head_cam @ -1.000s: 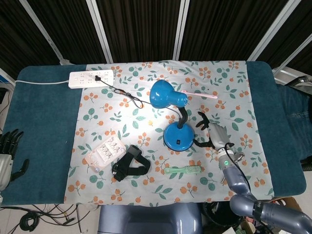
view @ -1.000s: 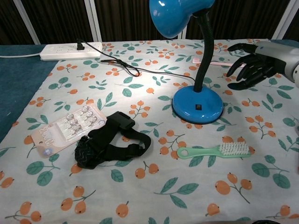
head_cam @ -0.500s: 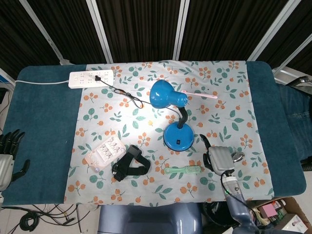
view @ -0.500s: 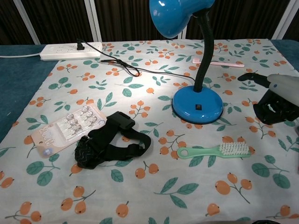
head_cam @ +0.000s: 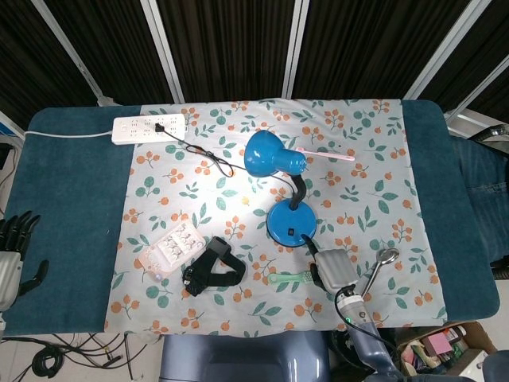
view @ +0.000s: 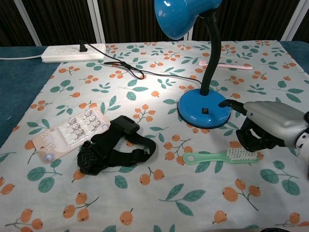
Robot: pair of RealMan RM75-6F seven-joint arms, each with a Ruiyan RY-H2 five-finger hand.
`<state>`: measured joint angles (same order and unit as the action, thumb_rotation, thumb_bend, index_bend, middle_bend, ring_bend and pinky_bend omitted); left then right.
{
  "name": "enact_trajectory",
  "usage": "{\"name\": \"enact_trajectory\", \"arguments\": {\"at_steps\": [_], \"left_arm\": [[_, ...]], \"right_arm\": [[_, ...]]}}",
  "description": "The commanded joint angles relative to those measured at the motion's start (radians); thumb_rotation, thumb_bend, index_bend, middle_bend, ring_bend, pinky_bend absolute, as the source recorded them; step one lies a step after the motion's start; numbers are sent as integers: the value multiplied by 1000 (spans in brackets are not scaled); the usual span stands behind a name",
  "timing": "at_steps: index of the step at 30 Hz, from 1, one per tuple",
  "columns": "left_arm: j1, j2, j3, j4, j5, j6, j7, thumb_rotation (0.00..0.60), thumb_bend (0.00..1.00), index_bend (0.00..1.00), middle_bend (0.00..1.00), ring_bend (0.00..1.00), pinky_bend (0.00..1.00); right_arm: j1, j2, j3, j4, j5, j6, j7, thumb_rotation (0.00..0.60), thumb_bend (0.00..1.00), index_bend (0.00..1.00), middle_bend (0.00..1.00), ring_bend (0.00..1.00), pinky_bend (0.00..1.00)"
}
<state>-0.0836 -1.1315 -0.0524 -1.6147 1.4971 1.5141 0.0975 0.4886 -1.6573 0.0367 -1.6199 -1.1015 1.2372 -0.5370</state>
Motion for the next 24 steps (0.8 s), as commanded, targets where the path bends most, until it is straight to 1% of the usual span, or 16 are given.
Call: {"name": "enact_trajectory", "arguments": {"at_steps": [1, 15, 24], "left_arm": [[0, 0, 0, 0, 0, 0, 0, 600, 387, 0, 21, 0, 34], [0, 0, -1, 0, -1, 0, 1, 600, 386, 0, 21, 0, 34], [-1, -1, -1, 1, -2, -1, 0, 600, 386, 0, 21, 0, 35]], "right_arm": [[6, -13, 9, 15, 11, -14, -8, 600, 614, 101, 845, 875, 705], [33, -68, 55, 77, 52, -56, -31, 600, 614, 100, 846, 874, 705], [46, -85, 68, 97, 68, -80, -48, 600, 614, 100, 846, 873, 705]]}}
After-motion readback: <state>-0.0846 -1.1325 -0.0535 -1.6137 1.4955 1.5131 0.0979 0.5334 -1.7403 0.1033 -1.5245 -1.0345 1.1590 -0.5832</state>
